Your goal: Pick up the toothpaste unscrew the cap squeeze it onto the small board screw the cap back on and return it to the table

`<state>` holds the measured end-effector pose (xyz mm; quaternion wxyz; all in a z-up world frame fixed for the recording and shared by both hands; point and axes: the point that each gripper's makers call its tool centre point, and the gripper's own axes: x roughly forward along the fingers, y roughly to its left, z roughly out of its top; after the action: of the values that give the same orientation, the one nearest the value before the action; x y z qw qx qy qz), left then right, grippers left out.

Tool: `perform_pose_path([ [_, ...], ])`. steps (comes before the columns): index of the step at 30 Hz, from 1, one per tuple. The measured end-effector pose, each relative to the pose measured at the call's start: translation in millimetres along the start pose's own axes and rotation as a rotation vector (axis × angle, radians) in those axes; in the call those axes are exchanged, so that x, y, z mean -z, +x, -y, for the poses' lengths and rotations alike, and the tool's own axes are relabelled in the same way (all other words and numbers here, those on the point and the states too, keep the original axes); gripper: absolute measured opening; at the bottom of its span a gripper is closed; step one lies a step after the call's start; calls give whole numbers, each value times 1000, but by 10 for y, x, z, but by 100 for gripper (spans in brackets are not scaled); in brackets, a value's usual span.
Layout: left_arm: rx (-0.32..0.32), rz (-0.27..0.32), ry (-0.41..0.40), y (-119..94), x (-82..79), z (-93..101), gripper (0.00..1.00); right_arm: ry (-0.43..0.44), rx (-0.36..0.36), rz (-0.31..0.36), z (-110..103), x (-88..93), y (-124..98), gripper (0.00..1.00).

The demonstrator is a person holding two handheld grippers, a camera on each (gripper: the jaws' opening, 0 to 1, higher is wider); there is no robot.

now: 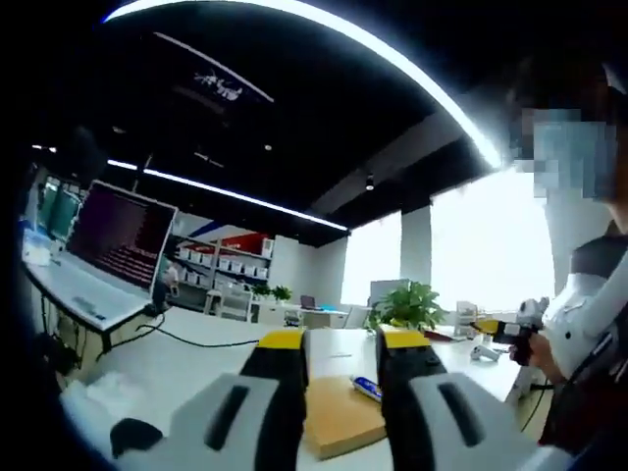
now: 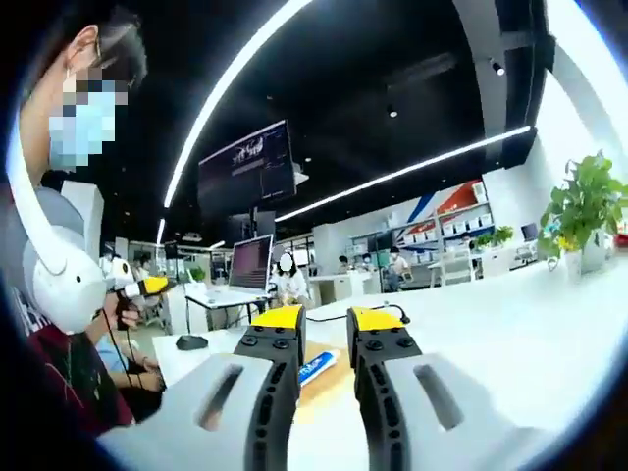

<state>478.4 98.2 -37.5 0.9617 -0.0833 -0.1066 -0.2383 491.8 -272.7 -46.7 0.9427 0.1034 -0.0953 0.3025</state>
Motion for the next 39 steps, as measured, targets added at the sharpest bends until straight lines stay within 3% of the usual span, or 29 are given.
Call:
perform_pose_path([
  [4,54,-115,154,117,185,176,26,-17,7,-63,41,159,41,20],
  [7,101,-215,115,148,469,243,26,12,14,-68,93,193,49,20],
  [10,89,-230,110,157,622,205,26,36,26,-87,128,230,89,20],
  [13,96,-217,66,142,635,177,26,31,22,-117,99,263,171,21],
  [17,94,-196,13,171,575,85,27,29,-88,-204,-170,474,385,25],
  [19,138,-262,16,223,748,128,27,7,-113,-267,-290,643,473,24],
  [20,153,-277,10,253,804,152,26,-38,-73,-269,-267,684,536,23],
  [22,203,-286,13,319,859,258,26,-45,-49,-240,-249,645,606,25],
  [24,242,-253,59,340,772,327,26,19,-16,-173,-157,511,629,27],
  [27,234,-244,53,328,692,262,27,104,-48,-145,-133,460,658,27],
  [30,199,-237,22,301,637,129,27,56,-12,-145,-22,496,685,27],
  [33,240,-226,-146,331,626,224,27,78,11,-83,74,458,761,26],
  [35,396,-258,-331,318,627,511,28,102,-7,-53,86,430,807,26],
  [36,420,-261,-410,370,589,592,29,120,-23,-43,73,418,827,26],
  [39,426,-243,-384,478,507,633,29,144,-137,17,-101,285,866,27],
])
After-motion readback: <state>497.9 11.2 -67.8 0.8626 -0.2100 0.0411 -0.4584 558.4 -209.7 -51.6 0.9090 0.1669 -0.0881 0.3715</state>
